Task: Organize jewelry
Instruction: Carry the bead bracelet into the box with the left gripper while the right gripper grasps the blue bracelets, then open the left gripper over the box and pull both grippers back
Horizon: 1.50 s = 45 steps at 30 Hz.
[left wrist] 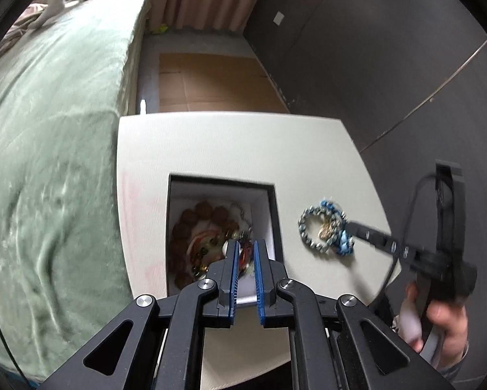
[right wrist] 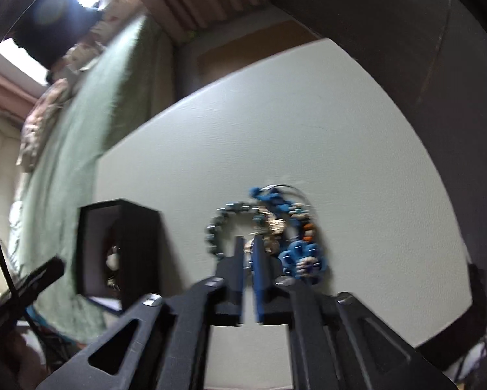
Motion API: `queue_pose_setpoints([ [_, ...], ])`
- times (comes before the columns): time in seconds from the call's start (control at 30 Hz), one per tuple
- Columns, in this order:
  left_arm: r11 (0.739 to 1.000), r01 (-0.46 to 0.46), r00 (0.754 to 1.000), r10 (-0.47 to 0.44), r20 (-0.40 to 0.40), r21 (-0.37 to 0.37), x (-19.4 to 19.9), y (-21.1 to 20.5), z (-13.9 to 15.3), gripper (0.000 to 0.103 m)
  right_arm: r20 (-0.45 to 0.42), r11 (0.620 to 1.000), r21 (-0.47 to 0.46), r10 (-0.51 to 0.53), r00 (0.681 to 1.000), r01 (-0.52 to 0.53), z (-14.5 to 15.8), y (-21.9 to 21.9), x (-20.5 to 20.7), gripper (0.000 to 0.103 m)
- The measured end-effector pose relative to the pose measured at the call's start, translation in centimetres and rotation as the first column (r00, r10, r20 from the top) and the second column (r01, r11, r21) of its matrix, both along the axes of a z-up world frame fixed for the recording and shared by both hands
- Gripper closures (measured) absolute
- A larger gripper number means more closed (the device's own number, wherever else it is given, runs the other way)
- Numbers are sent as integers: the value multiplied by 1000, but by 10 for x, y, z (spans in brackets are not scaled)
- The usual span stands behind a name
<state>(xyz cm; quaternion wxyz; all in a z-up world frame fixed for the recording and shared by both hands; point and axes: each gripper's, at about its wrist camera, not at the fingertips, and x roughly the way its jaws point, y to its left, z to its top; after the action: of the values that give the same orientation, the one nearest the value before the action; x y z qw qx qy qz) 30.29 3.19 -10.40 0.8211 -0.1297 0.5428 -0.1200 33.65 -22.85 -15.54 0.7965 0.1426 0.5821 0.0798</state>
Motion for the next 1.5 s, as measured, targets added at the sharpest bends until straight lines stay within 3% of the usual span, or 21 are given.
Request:
queue_pose_setpoints([
  [0.07,1000,-5,1000,5,-2,-5,-4,2,-2,93,-9,1000,-1,-16,1000,15,-2,-8,6,60],
  [0.33,999,-44,999,44,-25,9,-9,13,-12,93,-33,994,-96,45,998,-48,-11,11,20,62],
  [0.43,998,-56,998,56,-32,4,-10,14,-16,93,-61,986,-135,89,994,-97,-15,28,27,68],
  [0.47,998,-59,998,59,-38,3,-10,14,-18,92,-73,982,-150,102,992,-112,-18,32,28,75],
  [0.53,998,-63,997,63,-50,0,-10,12,-21,83,-100,973,-181,126,987,-143,-21,40,31,88],
  [0.57,998,-64,996,64,-54,0,-10,11,-23,71,-103,966,-208,135,985,-154,-21,44,32,92],
  [0.6,998,-69,996,69,-54,2,-10,10,-23,57,-110,960,-227,142,984,-164,-21,46,33,93],
  [0.67,997,-77,996,77,-44,4,-12,10,-22,44,-126,956,-232,156,980,-182,-20,49,33,93],
  [0.87,994,-108,993,107,-58,-18,-13,19,-14,44,-99,942,-266,182,978,-202,10,52,30,93],
  [1.2,983,-182,980,180,-86,-17,-31,52,-3,43,1,917,-291,286,958,-273,94,90,9,93],
  [1.3,980,-198,976,196,-91,-11,-41,59,1,42,30,911,-269,332,943,-312,116,114,-1,93],
  [1.47,975,-221,972,220,-84,-5,-62,70,6,34,54,912,-165,387,920,-374,129,155,-10,93],
  [1.5,975,-224,971,223,-87,-3,-65,72,6,34,50,912,-169,387,921,-374,129,158,-10,89],
])
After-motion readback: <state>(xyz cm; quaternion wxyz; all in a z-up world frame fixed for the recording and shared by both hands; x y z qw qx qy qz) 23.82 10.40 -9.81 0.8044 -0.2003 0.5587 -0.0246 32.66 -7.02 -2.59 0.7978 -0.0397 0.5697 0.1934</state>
